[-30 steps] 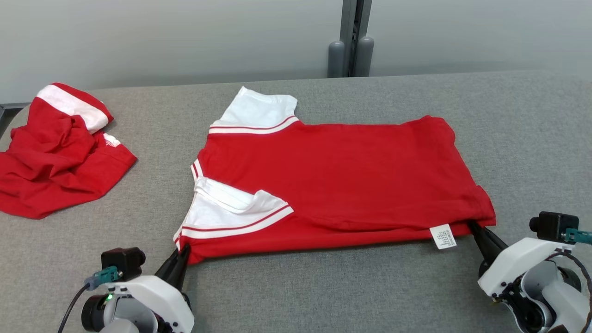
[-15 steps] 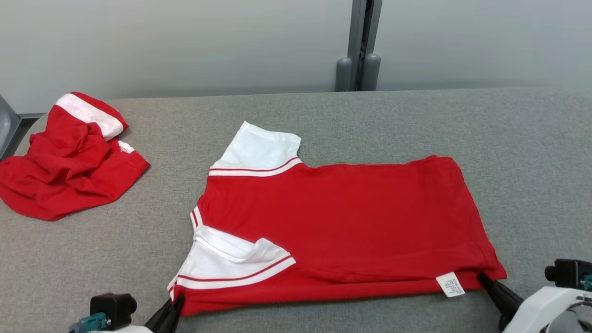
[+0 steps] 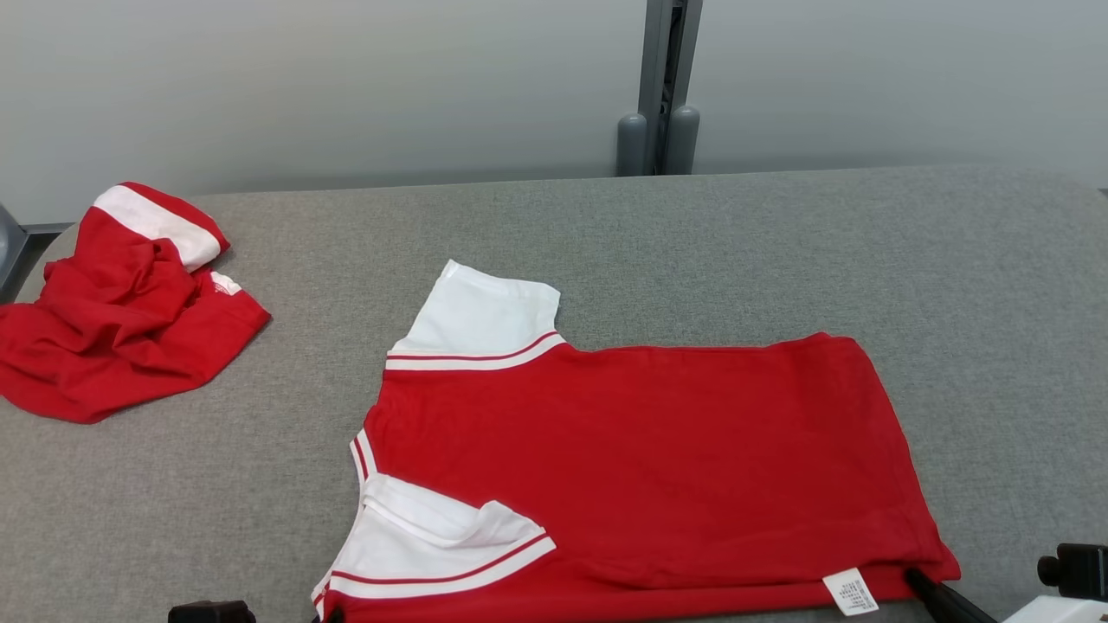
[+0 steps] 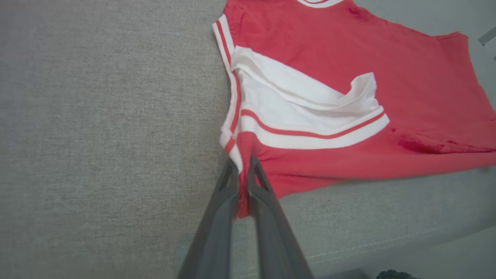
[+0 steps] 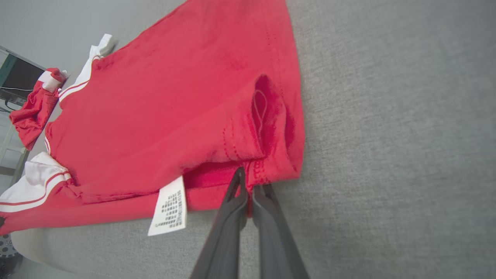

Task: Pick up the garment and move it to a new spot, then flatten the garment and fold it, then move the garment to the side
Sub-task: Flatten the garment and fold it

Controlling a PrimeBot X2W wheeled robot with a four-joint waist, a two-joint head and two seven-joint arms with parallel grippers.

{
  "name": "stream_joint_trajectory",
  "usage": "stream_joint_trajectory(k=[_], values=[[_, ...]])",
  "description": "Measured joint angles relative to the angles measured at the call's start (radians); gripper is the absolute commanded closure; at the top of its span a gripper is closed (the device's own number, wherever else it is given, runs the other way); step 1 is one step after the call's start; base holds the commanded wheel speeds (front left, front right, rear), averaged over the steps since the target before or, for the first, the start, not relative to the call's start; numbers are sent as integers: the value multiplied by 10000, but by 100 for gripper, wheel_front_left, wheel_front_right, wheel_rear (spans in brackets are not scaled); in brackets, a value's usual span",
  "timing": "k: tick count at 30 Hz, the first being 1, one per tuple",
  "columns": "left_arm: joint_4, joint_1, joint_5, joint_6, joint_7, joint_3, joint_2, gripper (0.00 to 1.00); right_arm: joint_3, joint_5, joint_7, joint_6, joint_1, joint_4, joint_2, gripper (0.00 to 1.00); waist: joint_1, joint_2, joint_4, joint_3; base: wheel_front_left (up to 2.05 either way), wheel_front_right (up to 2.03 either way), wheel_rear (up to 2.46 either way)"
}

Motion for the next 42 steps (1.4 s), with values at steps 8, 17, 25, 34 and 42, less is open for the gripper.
stream_joint_trajectory(k=[8, 17, 25, 34, 42], values=[[-136, 0, -207, 96, 297, -38, -54, 0, -1151, -757, 823, 0, 381, -635, 527, 0, 0, 0, -39, 47, 0, 0, 0], [-491, -10, -77, 416, 290, 88, 128, 0, -2451, -1586, 1797, -2, 909, -1730, 1078, 0, 0, 0, -80, -78, 0, 0, 0], [-895, -393, 222, 504, 290, 153, 328, 0, -3503, -2439, 2259, -2, 1212, -2945, 1685, 0, 0, 0, -120, -42, 0, 0, 0], [-1158, -2565, 717, 73, 851, 194, 355, 0, -4263, -3754, 2044, -4, -12, -3415, 2082, 0, 0, 0, -182, 410, 0, 0, 0], [257, -5174, 732, -1198, 1708, 130, 215, 0, -4700, -4564, 1967, -4, -2464, -1716, 2391, 0, 0, 0, -346, 1291, 0, 0, 0]])
